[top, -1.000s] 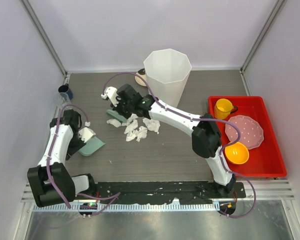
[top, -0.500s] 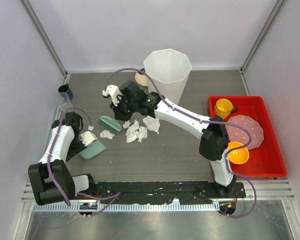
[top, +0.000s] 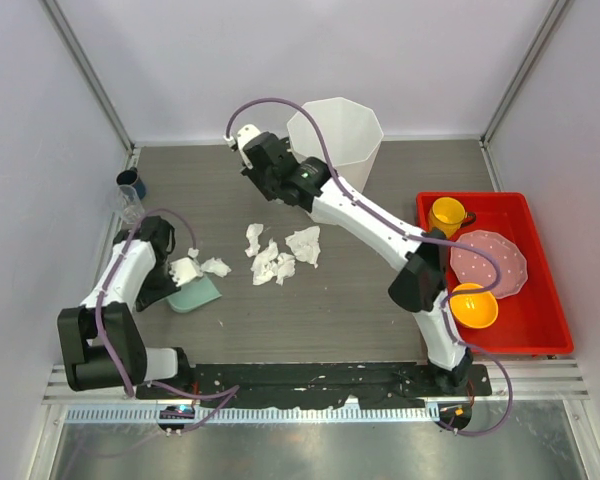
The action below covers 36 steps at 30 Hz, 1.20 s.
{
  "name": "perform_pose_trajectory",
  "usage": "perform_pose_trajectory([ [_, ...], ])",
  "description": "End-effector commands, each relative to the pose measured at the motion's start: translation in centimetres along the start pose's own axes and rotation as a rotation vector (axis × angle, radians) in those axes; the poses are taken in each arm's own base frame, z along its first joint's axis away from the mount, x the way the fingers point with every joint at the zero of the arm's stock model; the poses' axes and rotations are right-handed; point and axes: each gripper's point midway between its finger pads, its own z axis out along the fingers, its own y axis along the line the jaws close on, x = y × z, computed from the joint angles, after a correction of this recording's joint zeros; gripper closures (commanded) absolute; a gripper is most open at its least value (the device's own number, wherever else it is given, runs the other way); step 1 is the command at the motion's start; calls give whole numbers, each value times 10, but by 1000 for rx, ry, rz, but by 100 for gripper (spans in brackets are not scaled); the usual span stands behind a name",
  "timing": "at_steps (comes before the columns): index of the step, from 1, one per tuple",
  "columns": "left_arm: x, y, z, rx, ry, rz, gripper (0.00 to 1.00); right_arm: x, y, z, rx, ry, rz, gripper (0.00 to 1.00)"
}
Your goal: Sweep away the paper scraps from the table
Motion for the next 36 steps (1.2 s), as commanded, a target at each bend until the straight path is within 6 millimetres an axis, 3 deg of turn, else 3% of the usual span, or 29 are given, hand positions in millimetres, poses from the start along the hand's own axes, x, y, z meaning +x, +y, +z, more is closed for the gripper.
perform_pose_trajectory([
  [1, -12, 16, -7, -34, -18, 10, 100, 40, -7, 25, 86, 169, -52, 99],
  [3, -17, 18, -8, -37, -20, 18, 100, 48, 13, 39, -1, 188, -52, 99],
  [8, -27, 19, -8, -39, -34, 27, 100, 43, 52, 49, -166, 150, 17, 99],
  [15, -38, 22, -5, -24, -64, -4, 100, 20, 99, 39, -338, 71, 74, 99],
  [16, -41, 23, -5, -22, -70, -12, 100, 16, 115, 33, -422, 61, 108, 99],
  [19, -47, 20, -2, 9, -84, -37, 100, 5, 140, 21, -557, 48, 200, 99],
  [22, -53, 17, 2, 37, -104, -46, 100, -11, 151, 8, -637, 9, 277, 99],
  [25, -62, 11, 0, 69, -159, -50, 100, -33, 150, -7, -670, -57, 327, 99],
  [28, -74, 2, -5, 119, -238, -64, 100, -47, 135, -13, -605, -110, 325, 99],
  [36, -70, 6, 2, 67, -222, -57, 100, -61, 56, -38, -258, -178, 253, 99],
])
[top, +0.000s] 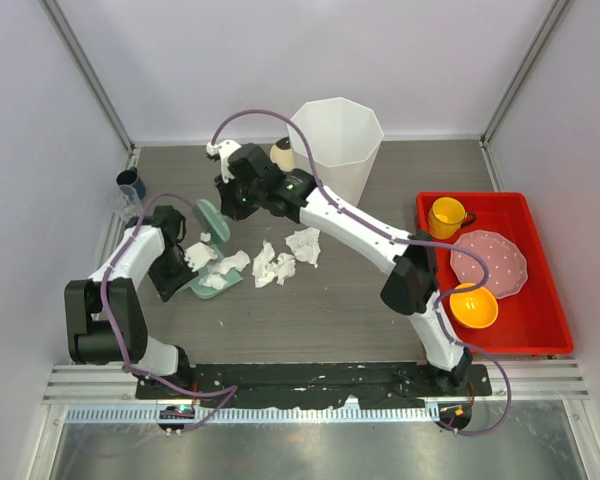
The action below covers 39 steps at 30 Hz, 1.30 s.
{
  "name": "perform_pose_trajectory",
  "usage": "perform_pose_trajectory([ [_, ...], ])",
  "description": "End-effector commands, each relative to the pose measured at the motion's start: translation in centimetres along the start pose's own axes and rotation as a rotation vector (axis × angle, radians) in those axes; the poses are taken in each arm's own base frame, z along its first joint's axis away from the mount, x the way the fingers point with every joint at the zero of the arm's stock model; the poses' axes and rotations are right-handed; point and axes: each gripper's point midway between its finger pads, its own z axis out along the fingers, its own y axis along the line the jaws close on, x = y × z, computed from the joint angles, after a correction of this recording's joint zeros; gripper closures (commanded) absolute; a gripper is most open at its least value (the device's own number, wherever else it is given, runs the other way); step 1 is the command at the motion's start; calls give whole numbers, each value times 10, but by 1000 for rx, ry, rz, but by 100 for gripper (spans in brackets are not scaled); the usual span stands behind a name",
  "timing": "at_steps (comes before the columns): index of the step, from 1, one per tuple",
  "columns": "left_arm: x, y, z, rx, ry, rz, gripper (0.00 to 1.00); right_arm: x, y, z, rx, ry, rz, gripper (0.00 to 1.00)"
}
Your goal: Sweep away the paper scraps from the table
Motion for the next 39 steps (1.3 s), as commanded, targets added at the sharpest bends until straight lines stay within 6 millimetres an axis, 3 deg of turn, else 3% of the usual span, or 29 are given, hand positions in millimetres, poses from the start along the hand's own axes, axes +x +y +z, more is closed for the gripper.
perform_pose_trajectory([
  [1, -5, 4, -3, -41, -37, 1, 100, -70, -22, -83, 196, -210, -53, 99],
  [2, -5, 5, -3, -45, -39, -4, 100, -68, -26, -87, 223, -208, -62, 99],
  [6, -6, 5, 0, -39, -34, -14, 100, -24, -40, -81, 273, -65, -77, 99],
  [11, -4, 7, 1, -53, -13, -4, 100, 22, -22, -50, 181, 76, -72, 99],
  [16, -6, 8, -2, -61, -21, -8, 100, 44, -2, -22, 62, 128, -26, 99],
  [19, -5, 7, 0, -58, -19, -8, 100, 41, 24, -15, -52, 124, -17, 99],
  [22, -9, 8, 2, -64, -37, -19, 100, 22, 42, -20, -137, 77, -14, 99],
  [28, -27, 7, -1, -60, -138, -63, 100, -17, 41, -47, -104, -54, -35, 99],
  [31, -42, 7, -7, -57, -222, -92, 100, -21, 29, -56, -37, -67, -56, 99],
  [34, -48, 13, -15, -88, -266, -125, 100, -29, 17, -76, 34, -84, -95, 99],
  [35, -49, 14, -18, -95, -279, -131, 100, -42, 5, -94, 114, -130, -100, 99],
  [38, -51, 18, -25, -104, -306, -167, 100, -63, -4, -126, 191, -201, -127, 99],
  [39, -55, 20, -32, -109, -328, -176, 100, -77, -4, -150, 200, -262, -128, 99],
])
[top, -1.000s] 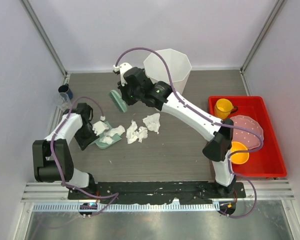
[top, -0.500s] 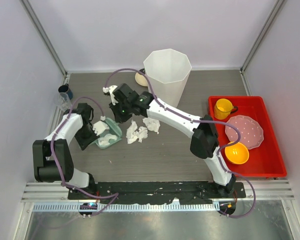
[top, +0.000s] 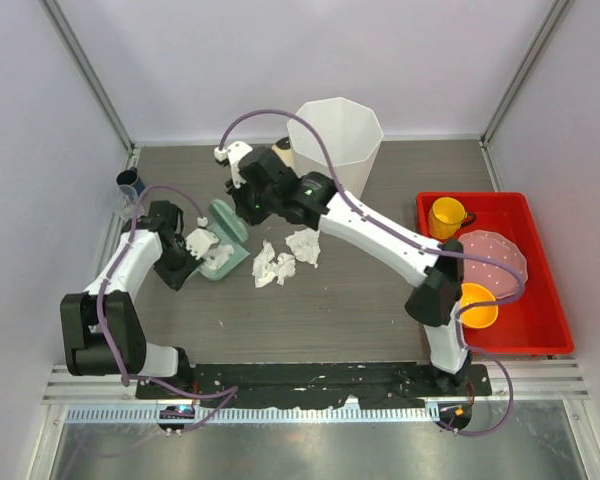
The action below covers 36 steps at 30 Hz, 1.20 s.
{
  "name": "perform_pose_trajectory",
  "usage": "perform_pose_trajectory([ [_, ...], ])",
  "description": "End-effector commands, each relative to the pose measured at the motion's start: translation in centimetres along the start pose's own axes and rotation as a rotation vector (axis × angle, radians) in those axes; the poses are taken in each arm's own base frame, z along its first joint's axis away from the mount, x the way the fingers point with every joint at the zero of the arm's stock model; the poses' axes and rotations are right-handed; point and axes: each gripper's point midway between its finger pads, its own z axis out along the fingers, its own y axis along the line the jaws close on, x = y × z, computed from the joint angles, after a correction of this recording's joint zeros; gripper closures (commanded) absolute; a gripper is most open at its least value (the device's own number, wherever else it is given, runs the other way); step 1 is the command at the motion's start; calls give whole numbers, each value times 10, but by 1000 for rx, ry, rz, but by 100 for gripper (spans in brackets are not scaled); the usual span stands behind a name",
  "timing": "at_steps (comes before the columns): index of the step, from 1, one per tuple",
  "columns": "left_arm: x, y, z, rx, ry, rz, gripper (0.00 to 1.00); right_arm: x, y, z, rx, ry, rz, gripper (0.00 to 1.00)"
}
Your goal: Sweep away the paper scraps from the table
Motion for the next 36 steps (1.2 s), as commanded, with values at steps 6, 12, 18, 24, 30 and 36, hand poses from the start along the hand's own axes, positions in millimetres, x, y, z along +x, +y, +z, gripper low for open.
perform_pose_trajectory([
  [6, -43, 15, -39, -46, -198, -133, 100, -107, -34, -178, 188, -501, -16, 99],
  [12, -52, 24, -63, -81, -235, -155, 100, -81, -38, -230, 174, -532, -61, 99],
  [18, -60, 29, -75, -88, -254, -166, 100, -54, -30, -267, 98, -546, -68, 99],
  [24, -68, 34, -86, -104, -293, -186, 100, 27, 23, -274, -252, -388, -242, 99],
  [30, -70, 37, -102, -127, -305, -203, 100, 123, 18, -234, -281, -152, -197, 99],
  [36, -71, 40, -129, -153, -315, -204, 100, 166, 8, -216, -264, 10, -247, 99],
])
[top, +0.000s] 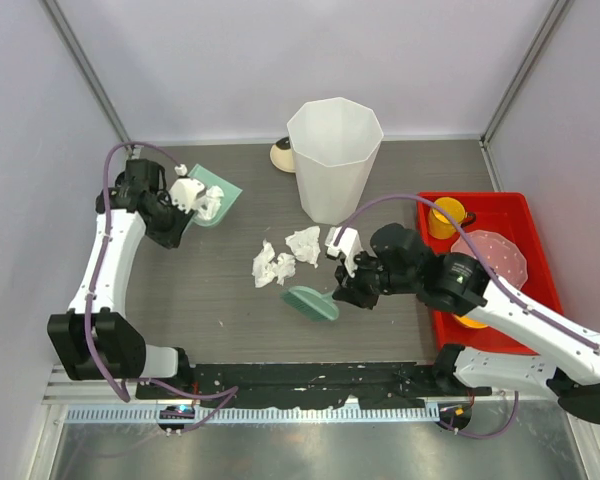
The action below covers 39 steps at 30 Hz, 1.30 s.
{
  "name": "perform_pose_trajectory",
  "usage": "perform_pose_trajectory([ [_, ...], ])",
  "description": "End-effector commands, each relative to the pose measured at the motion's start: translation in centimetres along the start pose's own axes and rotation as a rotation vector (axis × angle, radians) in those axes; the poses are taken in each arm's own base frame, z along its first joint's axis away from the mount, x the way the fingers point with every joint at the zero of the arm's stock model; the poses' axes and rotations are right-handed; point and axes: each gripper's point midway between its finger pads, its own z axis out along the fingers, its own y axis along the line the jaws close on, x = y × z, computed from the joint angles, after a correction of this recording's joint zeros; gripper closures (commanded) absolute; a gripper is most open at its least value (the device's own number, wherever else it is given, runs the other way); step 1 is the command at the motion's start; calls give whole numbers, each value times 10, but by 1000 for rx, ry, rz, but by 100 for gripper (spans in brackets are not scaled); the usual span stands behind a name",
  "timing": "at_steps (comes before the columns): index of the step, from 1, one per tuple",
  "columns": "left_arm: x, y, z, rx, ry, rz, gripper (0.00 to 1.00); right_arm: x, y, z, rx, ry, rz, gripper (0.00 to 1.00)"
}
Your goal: Sweep away the paper scraps from the table
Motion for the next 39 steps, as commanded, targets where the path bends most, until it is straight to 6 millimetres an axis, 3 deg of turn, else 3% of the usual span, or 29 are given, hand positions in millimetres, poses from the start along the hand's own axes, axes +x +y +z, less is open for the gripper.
perform_pose_trajectory([
  [1, -15, 5, -36, -46, -65, -11, 100, 12, 0, 4, -23, 47, -51, 99],
  [9, -11, 4, -50, -67, -54, -13, 100, 37, -3, 16, -42, 174, -80, 99],
  [14, -30, 15, -65, -122, -68, 10, 100, 38, -3, 17, -56, 182, -88, 99],
  [18, -69, 18, -78, -144, -111, 43, 100, 38, -1, 18, -67, 184, -85, 99],
  [20, -97, 18, -94, -169, -184, 54, 100, 39, -1, 18, -65, 183, -82, 99],
  [27, -177, 8, -91, -243, -257, 148, 100, 41, -3, 17, -48, 178, -79, 99],
  [28, -200, 6, -91, -244, -288, 158, 100, 40, -3, 18, -53, 171, -81, 99],
  [29, -209, 5, -94, -247, -303, 144, 100, 40, -2, 19, -60, 170, -76, 99],
  [30, -229, 8, -111, -270, -372, 130, 100, 41, -1, 22, -65, 171, -71, 99],
  [31, -241, 5, -100, -258, -371, 132, 100, 43, -1, 23, -67, 175, -64, 99],
  [33, -265, 8, -112, -293, -447, 115, 100, 47, -1, 27, -69, 188, -39, 99],
  [35, -289, 2, -108, -339, -486, 137, 100, 51, -1, 31, -72, 189, -24, 99],
  [38, -321, -17, -109, -408, -546, 233, 100, 50, 0, 33, -72, 180, -8, 99],
  [39, -328, -23, -99, -457, -523, 261, 100, 49, -1, 33, -70, 177, -5, 99],
])
